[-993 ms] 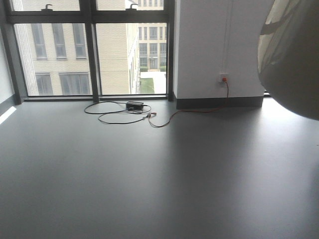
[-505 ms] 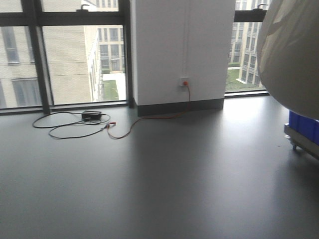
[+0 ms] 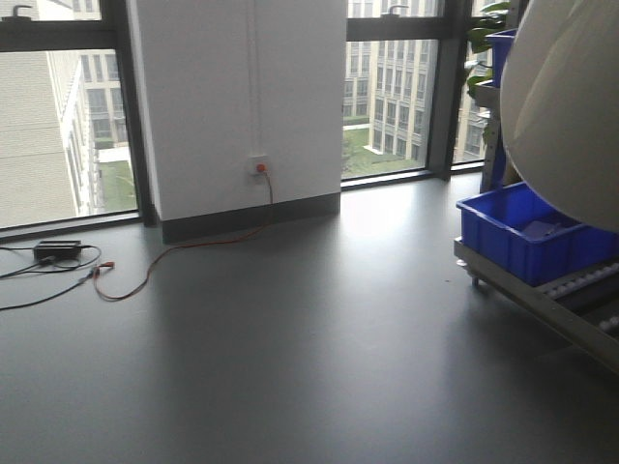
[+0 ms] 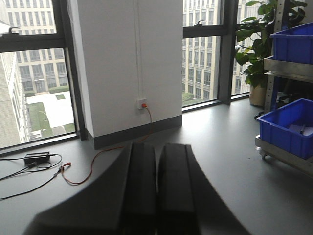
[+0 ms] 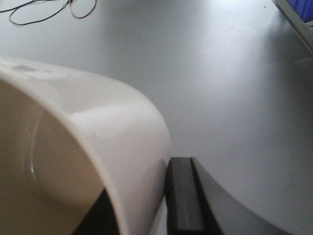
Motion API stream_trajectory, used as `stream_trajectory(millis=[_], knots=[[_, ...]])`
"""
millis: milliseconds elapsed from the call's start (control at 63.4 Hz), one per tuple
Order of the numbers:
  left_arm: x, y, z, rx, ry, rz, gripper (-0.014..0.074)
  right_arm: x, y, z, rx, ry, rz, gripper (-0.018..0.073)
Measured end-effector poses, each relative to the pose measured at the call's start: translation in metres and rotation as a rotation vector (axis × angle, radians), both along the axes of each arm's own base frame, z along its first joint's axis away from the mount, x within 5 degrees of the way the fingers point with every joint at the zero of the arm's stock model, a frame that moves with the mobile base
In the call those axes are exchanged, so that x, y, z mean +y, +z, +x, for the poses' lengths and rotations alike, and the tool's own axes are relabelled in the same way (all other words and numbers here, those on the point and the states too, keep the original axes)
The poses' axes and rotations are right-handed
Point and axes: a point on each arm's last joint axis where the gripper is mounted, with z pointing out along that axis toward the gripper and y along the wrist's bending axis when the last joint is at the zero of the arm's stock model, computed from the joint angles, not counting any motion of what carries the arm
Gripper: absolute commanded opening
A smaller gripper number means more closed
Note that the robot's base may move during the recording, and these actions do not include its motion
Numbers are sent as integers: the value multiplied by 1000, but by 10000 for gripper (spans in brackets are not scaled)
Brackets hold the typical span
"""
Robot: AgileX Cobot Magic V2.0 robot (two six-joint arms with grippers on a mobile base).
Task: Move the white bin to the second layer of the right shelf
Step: 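Drive the base up to the blue-bin rack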
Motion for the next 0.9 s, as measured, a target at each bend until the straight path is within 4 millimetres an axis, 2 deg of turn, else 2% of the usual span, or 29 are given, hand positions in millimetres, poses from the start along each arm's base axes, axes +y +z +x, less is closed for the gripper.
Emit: stream_trajectory(millis=[899], knots=[[0,0,0,0,0,0,85,0,0,0,0,0,2,55]])
